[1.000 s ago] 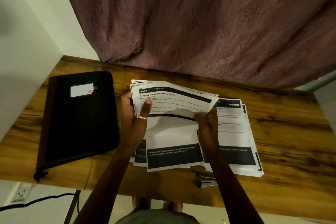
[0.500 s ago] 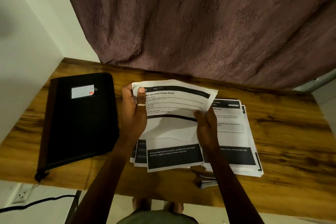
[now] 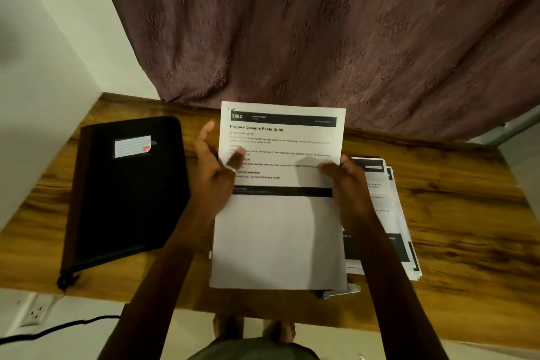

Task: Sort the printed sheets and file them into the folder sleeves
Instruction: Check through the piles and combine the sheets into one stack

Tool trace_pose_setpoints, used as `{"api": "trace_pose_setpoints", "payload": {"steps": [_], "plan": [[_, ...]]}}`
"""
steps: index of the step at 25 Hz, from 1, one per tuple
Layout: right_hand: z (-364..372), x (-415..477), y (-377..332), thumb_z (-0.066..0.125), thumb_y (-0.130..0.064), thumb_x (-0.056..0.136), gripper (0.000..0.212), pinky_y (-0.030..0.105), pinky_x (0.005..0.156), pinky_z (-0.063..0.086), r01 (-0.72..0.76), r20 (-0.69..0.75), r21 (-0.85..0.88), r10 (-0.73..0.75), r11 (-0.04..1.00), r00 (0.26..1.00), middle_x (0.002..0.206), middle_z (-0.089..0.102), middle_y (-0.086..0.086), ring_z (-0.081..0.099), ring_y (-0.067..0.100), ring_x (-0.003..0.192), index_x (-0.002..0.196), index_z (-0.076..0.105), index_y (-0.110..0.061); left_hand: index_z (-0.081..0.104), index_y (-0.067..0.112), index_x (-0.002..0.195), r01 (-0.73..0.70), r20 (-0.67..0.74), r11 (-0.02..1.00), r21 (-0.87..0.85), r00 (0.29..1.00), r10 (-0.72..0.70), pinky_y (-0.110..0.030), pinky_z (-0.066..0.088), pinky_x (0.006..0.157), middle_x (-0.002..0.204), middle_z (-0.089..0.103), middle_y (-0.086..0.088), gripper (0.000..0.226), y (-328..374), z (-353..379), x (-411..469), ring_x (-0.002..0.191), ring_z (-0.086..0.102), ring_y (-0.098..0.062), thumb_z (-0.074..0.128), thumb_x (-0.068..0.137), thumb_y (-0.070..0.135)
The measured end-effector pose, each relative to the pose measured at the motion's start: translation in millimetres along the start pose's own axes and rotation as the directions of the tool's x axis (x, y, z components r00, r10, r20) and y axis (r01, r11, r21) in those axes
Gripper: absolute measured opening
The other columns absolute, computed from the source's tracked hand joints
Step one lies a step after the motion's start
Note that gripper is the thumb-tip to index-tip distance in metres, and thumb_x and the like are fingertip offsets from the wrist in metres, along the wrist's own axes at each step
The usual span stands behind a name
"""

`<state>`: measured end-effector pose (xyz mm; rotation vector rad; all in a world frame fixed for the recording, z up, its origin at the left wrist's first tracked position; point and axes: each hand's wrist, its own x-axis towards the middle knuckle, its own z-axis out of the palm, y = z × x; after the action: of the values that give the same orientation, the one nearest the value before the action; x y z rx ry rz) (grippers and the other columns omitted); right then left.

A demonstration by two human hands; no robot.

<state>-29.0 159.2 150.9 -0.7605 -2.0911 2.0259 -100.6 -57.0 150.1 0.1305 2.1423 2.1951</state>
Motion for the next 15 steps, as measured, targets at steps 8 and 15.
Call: {"api": "trace_pose_setpoints", "payload": {"steps": [8,15], "plan": [[6.1,-21.0,35.1,0.056,-0.030,0.098,0.034,0.033,0.078,0.052,-0.159,0.011,-0.091,0.161,0.983,0.987,0.122,0.060,-0.001,0.058,0.018,0.107,0.131,0.050,-0.031,0.059,0.028,0.124,0.106,0.219,0.984,0.145,0.966,-0.136,-0.023,0.058,0.075,0.133,0.053,0.015,0.032,-42.5,-20.6,-30.4,0.117,0.061,-0.013,0.060,0.097,0.009],[2.8,-42.6,56.6,0.057,-0.021,0.098,0.028,0.043,0.093,0.052,-0.253,0.050,-0.135,0.262,0.958,0.964,0.118,0.059,0.000,0.058,0.020,0.108,0.122,0.050,-0.032,0.066,0.020,0.118,0.312,0.210,0.944,0.111,0.921,-0.329,-0.026,0.060,0.076,0.134,0.057,0.003,0.033,-65.1,-30.3,-54.8,0.118,0.061,-0.023,0.069,0.089,0.004]]}}
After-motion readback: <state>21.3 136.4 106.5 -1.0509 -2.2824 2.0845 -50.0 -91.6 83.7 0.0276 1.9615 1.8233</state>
